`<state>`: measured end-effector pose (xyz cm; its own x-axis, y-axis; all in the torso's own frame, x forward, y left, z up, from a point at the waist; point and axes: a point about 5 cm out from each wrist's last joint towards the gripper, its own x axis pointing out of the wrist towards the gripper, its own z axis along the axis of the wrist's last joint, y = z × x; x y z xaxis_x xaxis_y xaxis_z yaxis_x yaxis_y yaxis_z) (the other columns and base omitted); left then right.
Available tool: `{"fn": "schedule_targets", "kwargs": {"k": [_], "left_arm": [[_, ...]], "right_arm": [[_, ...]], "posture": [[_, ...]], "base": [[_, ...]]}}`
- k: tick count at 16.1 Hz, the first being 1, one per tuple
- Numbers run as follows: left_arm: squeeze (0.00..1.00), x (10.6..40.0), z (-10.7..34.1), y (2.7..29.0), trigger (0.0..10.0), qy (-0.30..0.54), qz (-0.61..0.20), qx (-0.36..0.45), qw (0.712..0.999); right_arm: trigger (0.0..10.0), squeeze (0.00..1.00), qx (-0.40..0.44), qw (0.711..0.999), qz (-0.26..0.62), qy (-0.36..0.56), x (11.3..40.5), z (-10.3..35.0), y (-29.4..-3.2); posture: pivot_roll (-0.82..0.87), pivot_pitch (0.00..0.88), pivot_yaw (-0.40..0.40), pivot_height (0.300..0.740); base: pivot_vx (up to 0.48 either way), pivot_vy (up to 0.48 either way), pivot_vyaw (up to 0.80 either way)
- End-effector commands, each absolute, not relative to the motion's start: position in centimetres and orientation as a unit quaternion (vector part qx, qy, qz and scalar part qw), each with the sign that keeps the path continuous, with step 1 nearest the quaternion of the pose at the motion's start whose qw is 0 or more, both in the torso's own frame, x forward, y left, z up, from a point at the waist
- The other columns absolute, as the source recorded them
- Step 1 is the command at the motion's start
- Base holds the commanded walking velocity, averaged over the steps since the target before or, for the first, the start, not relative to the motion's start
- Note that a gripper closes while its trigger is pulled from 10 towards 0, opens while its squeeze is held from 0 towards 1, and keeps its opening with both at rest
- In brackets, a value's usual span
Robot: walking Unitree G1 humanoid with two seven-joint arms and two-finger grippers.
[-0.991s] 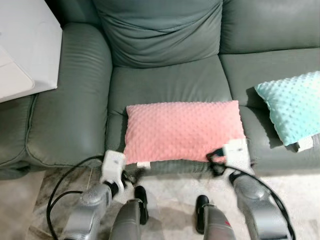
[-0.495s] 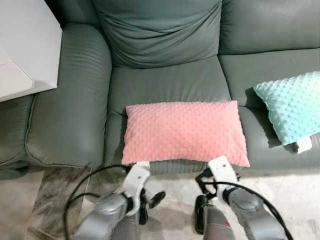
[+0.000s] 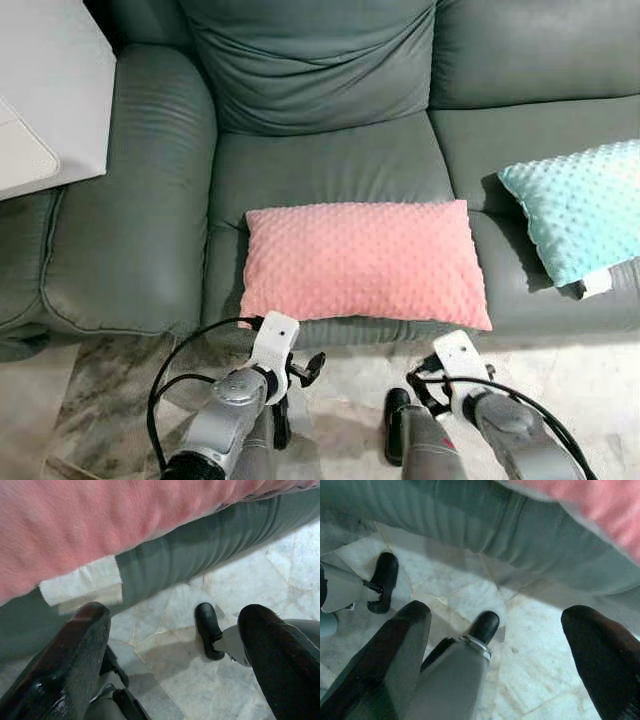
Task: Move the pillow to the sofa
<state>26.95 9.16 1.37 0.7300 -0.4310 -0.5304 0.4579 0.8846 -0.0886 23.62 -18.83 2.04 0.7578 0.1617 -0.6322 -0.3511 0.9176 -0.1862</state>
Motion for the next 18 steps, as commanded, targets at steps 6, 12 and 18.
{"fn": "schedule_targets", "kwargs": {"k": [6,12,18], "left_arm": [[0.0,27.0,0.5,9.6,10.0,0.265,-0.186,0.014,0.946],[0.0,30.4,1.4,11.4,10.0,0.248,-0.122,0.031,0.961],[0.0,31.1,1.7,11.4,10.0,0.248,-0.104,0.03,0.963]], "right_arm": [[10.0,0.0,-0.145,0.941,0.118,0.283,22.5,0.5,-19.5],[10.0,0.0,-0.149,0.952,0.088,0.252,26.1,0.8,-20.8],[10.0,0.0,-0.178,0.939,0.077,0.284,27.1,0.2,-22.2]], "posture": [[-0.03,0.449,0.073,0.74],[-0.02,0.463,0.085,0.74],[0.0,0.484,0.088,0.74]], "base": [[0.0,0.0,0.0],[0.0,0.0,0.0],[0.0,0.0,0.0]]}}
